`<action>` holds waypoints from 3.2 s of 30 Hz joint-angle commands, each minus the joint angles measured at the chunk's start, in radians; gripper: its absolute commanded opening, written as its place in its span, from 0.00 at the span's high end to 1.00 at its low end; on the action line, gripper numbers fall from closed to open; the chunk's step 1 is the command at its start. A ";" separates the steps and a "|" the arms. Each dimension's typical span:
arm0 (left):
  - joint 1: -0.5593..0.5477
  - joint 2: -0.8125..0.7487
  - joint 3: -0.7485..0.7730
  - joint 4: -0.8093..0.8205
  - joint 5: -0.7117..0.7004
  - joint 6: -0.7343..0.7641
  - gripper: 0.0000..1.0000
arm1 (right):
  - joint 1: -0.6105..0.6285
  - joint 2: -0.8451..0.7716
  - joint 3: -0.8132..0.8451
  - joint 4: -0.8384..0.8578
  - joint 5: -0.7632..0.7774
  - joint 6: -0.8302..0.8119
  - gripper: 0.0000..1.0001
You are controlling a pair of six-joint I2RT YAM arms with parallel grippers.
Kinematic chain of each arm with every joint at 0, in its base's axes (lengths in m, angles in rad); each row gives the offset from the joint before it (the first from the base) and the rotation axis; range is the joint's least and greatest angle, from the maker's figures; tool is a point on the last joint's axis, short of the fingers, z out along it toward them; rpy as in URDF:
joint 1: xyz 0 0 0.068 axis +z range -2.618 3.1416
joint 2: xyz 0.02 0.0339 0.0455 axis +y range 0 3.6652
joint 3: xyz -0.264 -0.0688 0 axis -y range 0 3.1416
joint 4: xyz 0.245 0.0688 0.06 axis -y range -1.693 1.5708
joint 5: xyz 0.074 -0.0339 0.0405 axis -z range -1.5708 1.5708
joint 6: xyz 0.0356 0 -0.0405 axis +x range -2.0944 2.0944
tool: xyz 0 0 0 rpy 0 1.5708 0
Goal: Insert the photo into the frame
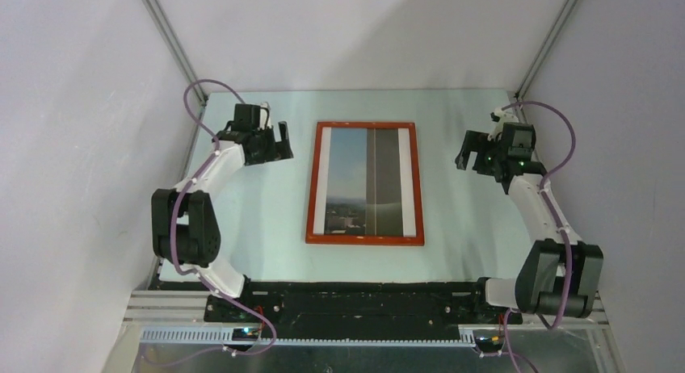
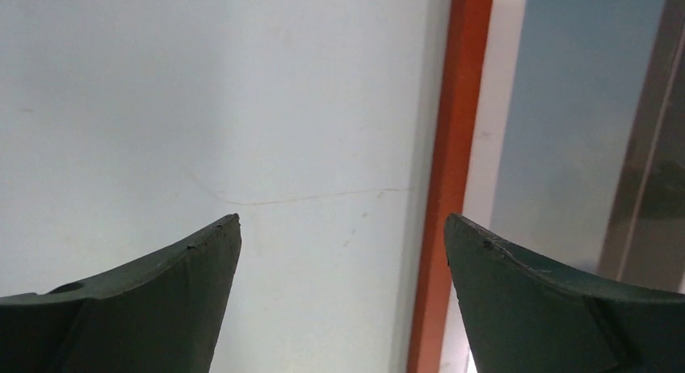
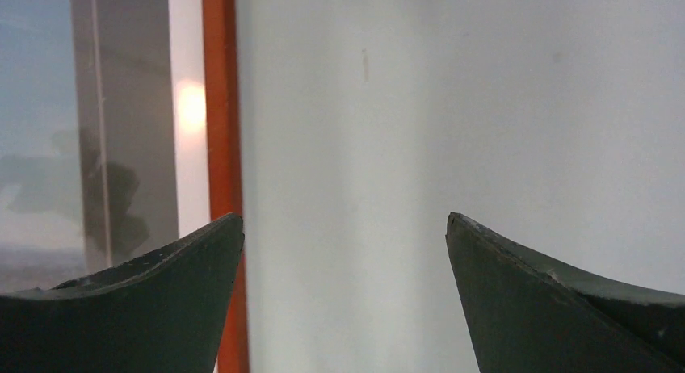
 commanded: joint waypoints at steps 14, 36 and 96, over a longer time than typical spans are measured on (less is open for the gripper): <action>0.002 -0.505 -0.084 0.033 -0.605 0.170 0.00 | -0.105 -0.362 -0.040 -0.081 0.155 -0.141 0.01; 0.005 -1.072 -0.504 0.226 -0.235 0.241 0.00 | -0.183 -0.579 -0.077 -0.165 -0.104 -0.091 0.01; 0.016 -1.190 -0.676 0.361 -0.339 0.271 0.00 | 0.033 -0.656 -0.181 -0.072 0.100 -0.224 0.01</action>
